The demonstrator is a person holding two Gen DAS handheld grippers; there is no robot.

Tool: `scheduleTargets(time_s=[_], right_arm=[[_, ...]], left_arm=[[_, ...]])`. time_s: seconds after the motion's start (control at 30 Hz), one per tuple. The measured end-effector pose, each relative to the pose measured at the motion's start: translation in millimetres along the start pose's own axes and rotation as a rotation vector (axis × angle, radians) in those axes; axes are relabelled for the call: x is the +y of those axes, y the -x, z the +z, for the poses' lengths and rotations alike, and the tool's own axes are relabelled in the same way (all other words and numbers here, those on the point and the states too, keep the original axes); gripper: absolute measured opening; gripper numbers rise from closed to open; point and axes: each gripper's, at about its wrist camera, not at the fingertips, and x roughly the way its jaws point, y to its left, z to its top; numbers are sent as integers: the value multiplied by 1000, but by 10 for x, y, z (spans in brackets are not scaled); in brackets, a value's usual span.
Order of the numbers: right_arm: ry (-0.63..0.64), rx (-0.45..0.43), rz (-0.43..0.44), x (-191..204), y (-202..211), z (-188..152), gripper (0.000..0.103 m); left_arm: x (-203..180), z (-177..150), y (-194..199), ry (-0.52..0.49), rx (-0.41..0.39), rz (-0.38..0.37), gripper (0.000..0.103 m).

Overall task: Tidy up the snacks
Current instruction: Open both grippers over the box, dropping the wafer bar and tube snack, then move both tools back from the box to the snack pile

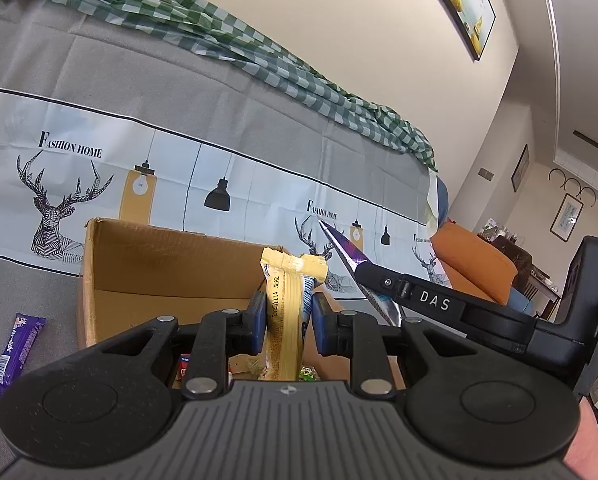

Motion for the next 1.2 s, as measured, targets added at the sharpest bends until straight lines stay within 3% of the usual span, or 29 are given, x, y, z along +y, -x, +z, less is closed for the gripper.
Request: scheduleTargets(time_s=[0.77,0.87,0.9,0.93,1.0,1.2], right_arm=[[10,-2,0,9,8,4,13],[9,23,16,12,-22,2,15],[14,36,20,14,-43,-4,24],[19,40,14,27,-48,-10,40],[27,29,12,45,-38,-10,51],[13,25,7,66,-55,-6,56]], left_arm=[[-7,4,-3,2,2,-1,26],[22,8,-25,24,12,1,31],[31,13,-27,30,10,6,36],[43,17,-24,35,7,12,38],[65,20,-14,44,5,16,41],[105,33,39,40,-1,46,41]])
